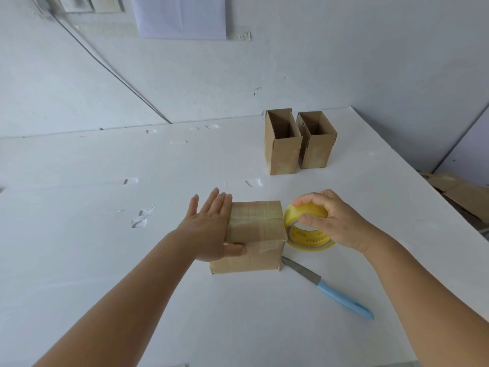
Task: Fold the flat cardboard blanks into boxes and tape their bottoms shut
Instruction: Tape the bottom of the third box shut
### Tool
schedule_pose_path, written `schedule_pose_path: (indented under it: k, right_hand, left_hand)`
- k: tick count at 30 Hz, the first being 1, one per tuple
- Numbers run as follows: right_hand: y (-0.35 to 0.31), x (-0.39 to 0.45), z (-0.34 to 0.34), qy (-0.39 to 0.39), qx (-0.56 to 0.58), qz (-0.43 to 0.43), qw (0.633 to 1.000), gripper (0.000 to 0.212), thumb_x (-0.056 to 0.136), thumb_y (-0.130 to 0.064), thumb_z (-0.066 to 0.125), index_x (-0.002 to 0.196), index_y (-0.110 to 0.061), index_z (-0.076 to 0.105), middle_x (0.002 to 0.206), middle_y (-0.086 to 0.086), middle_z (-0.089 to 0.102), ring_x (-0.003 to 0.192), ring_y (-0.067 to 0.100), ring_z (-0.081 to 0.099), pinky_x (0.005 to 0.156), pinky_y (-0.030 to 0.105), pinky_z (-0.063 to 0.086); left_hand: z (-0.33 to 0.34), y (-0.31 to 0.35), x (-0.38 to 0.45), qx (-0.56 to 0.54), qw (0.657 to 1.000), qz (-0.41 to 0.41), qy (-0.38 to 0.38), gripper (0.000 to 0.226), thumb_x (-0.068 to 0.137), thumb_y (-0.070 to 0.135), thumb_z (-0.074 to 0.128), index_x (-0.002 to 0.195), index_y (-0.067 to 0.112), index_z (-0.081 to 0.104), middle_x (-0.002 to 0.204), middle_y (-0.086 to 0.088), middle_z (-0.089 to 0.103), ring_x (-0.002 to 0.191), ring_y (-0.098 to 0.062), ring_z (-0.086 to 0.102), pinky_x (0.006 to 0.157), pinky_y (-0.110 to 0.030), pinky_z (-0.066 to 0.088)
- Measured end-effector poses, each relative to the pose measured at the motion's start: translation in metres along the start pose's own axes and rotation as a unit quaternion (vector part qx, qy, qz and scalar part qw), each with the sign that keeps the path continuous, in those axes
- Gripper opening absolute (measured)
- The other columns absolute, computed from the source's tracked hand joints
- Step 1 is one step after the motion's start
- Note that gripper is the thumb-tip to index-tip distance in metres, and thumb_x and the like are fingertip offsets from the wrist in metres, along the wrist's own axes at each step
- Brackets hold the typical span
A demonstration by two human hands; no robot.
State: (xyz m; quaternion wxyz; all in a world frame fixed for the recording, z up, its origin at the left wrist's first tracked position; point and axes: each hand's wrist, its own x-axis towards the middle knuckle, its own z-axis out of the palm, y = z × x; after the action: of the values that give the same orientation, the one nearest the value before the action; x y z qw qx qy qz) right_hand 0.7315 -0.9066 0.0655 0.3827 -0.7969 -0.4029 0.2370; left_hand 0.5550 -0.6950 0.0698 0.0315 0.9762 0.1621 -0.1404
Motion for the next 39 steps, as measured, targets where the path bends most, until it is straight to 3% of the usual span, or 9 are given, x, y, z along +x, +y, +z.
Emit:
schedule_pose_path:
  k: [8,11,14,19,23,25,28,34,39]
  right_hand:
    - [-0.010,0.005,0.002,-0.004,-0.037,-0.032,0.999,0.022,0.086,-0.034,0.066,0.099,-0.050,0.059,0.107,-0.002,0.042,0.108,0.014,0.044,0.091,0.024,0.037]
    - [-0.012,0.007,0.000,-0.008,-0.052,-0.027,0.998,0.020,0.087,-0.038,0.064,0.101,-0.050,0.058,0.109,-0.003,0.042,0.107,0.011,0.045,0.092,0.025,0.037]
    - [-0.014,0.007,0.007,-0.003,-0.028,-0.038,0.999,0.014,0.094,-0.041,0.050,0.105,-0.048,0.055,0.112,-0.006,0.046,0.105,0.006,0.050,0.089,0.023,0.038]
    - [-0.021,0.017,0.035,0.009,-0.003,-0.050,0.999,0.018,0.097,-0.042,0.043,0.100,-0.033,0.058,0.103,-0.014,0.061,0.097,0.003,0.055,0.080,0.022,0.040]
    - [-0.029,0.028,0.042,-0.021,0.000,-0.052,0.998,0.019,0.094,-0.041,0.049,0.098,-0.031,0.065,0.094,-0.017,0.063,0.090,0.001,0.058,0.077,0.020,0.044]
    - [-0.030,0.032,0.040,-0.037,-0.057,-0.054,0.996,0.019,0.093,-0.040,0.050,0.102,-0.031,0.064,0.100,-0.013,0.060,0.092,0.005,0.057,0.079,0.023,0.045]
    - [-0.017,0.032,0.039,-0.061,-0.262,-0.050,0.962,0.023,0.093,-0.043,0.047,0.105,-0.032,0.063,0.099,-0.006,0.054,0.093,0.020,0.055,0.084,0.034,0.045]
    - [-0.007,0.030,0.038,-0.047,-0.280,-0.056,0.957,0.034,0.100,-0.035,0.031,0.106,-0.031,0.065,0.099,-0.003,0.054,0.093,0.019,0.054,0.084,0.032,0.042]
    - [-0.015,0.028,0.032,-0.022,-0.294,-0.085,0.952,0.031,0.100,-0.030,0.034,0.108,-0.026,0.063,0.101,-0.004,0.057,0.093,0.017,0.053,0.083,0.030,0.039]
  left_hand:
    - [-0.007,0.065,0.025,0.027,0.995,0.090,0.038,0.106,0.083,0.071,0.043,0.151,0.013,-0.015,0.161,-0.007,-0.010,0.146,-0.026,-0.017,0.118,-0.052,-0.004]
    - [-0.009,0.072,0.032,0.054,0.990,0.111,0.069,0.104,0.081,0.069,0.047,0.152,0.016,-0.007,0.155,-0.007,0.015,0.143,-0.031,0.012,0.114,-0.049,0.015]
    - [-0.008,0.070,0.025,0.059,0.990,0.093,0.092,0.098,0.080,0.068,0.045,0.152,0.016,0.001,0.131,-0.006,0.035,0.118,-0.027,0.035,0.101,-0.043,0.028]
    - [0.003,0.047,0.001,0.028,0.994,0.043,0.101,0.093,0.080,0.065,0.044,0.150,0.017,0.007,0.126,-0.003,0.035,0.117,-0.025,0.035,0.105,-0.038,0.026]
    - [0.014,0.040,-0.009,0.007,0.992,0.038,0.120,0.093,0.079,0.063,0.044,0.151,0.019,0.004,0.139,0.002,0.029,0.121,-0.022,0.033,0.106,-0.035,0.023]
    - [0.014,0.038,-0.009,0.002,0.993,0.033,0.117,0.093,0.081,0.062,0.043,0.152,0.018,0.002,0.146,0.003,0.024,0.124,-0.022,0.031,0.107,-0.036,0.021]
    - [0.013,0.040,-0.009,0.000,0.995,0.027,0.098,0.092,0.081,0.061,0.043,0.152,0.018,0.001,0.144,0.003,0.025,0.125,-0.022,0.029,0.108,-0.036,0.019]
    - [0.006,0.039,-0.010,-0.013,0.998,0.029,0.057,0.094,0.081,0.074,0.038,0.152,0.021,0.005,0.145,0.004,0.024,0.129,-0.021,0.025,0.111,-0.036,0.016]
    - [-0.014,0.044,0.005,-0.079,0.996,-0.025,0.015,0.055,0.095,0.058,0.028,0.139,0.026,0.035,0.136,0.004,0.037,0.126,-0.019,0.031,0.105,-0.037,0.021]
